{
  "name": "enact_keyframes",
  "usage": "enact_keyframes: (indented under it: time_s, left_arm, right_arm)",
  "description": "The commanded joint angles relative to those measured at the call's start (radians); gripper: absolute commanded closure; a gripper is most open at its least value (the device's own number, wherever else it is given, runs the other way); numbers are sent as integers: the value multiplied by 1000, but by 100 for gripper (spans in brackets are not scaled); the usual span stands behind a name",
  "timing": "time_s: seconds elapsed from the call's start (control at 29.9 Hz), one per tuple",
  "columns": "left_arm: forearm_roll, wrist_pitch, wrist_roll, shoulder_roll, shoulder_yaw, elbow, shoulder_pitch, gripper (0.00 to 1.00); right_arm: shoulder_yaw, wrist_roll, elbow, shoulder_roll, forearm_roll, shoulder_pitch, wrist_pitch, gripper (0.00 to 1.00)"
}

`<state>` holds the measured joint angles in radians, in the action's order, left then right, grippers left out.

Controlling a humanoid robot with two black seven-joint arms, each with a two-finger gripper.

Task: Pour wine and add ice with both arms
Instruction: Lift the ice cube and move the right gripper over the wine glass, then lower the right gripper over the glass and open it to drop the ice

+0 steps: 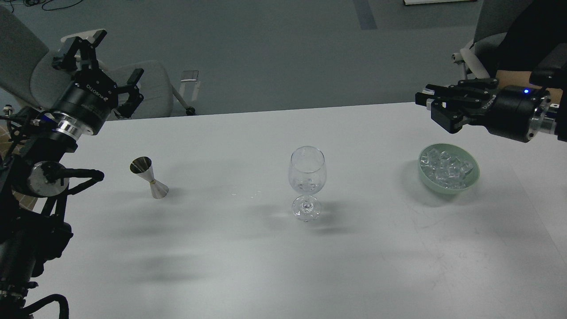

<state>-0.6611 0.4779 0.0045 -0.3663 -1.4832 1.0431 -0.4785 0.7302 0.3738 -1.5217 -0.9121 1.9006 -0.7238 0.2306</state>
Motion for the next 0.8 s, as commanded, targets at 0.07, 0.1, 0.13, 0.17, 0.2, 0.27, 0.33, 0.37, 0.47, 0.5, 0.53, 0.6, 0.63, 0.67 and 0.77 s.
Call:
enact_keyframes:
  time_s: [0.07, 0.1, 0.13, 0.17, 0.2, 0.27, 0.33, 0.37, 0.47, 0.5, 0.53, 0.6, 0.63, 0.67, 0.77]
  left_arm:
    - [-2, -1, 0, 4, 3, 0, 0, 2]
    - [-2, -1, 0, 4, 3, 0, 0, 2]
    - [-2, -1, 0, 4, 3, 0, 0, 2]
    - [-2, -1, 2, 3, 3, 0, 0, 2]
    - [-2, -1, 0, 3, 4, 0, 0, 2]
    - [-2, -1, 0, 1, 4, 0, -2, 2]
    - [-3, -1, 0, 1, 3, 0, -2, 2]
    - [-3, -1, 2, 1, 4, 0, 0, 2]
    - [-3, -2, 2, 4, 4, -2, 0, 2]
    - [-3, -2, 0, 4, 3, -2, 0, 2]
    - [-3, -1, 0, 6, 3, -2, 0, 2]
    - [-3, -1, 0, 6, 3, -2, 0, 2]
    - [-3, -1, 0, 6, 3, -2, 0, 2]
    - [-3, -1, 0, 4, 3, -2, -2, 2]
    - [-3, -1, 0, 4, 3, -2, -2, 2]
  right_arm:
    - [-6, -35, -61, 169, 6, -51, 104, 100]
    - [-8, -41, -63, 182, 6, -54, 108, 100]
    - [-9, -47, -64, 193, 6, -54, 110, 100]
    - [-9, -59, -67, 212, 9, -54, 116, 100]
    - [-11, -64, -67, 226, 11, -54, 119, 100]
    - [-24, -73, -69, 286, 23, -77, 141, 100]
    - [-37, -75, -68, 303, 28, -89, 147, 100]
    - [-54, -76, -67, 311, 34, -103, 147, 100]
    - [-103, -82, -64, 326, 41, -135, 147, 100]
    - [-110, -82, -64, 331, 41, -138, 147, 100]
    - [-127, -85, -64, 343, 41, -141, 147, 100]
    - [-138, -89, -64, 346, 41, -141, 147, 100]
    - [-146, -89, -66, 349, 41, -141, 147, 100]
    - [-153, -90, -64, 351, 41, -141, 147, 100]
    - [-163, -90, -63, 358, 45, -141, 154, 100]
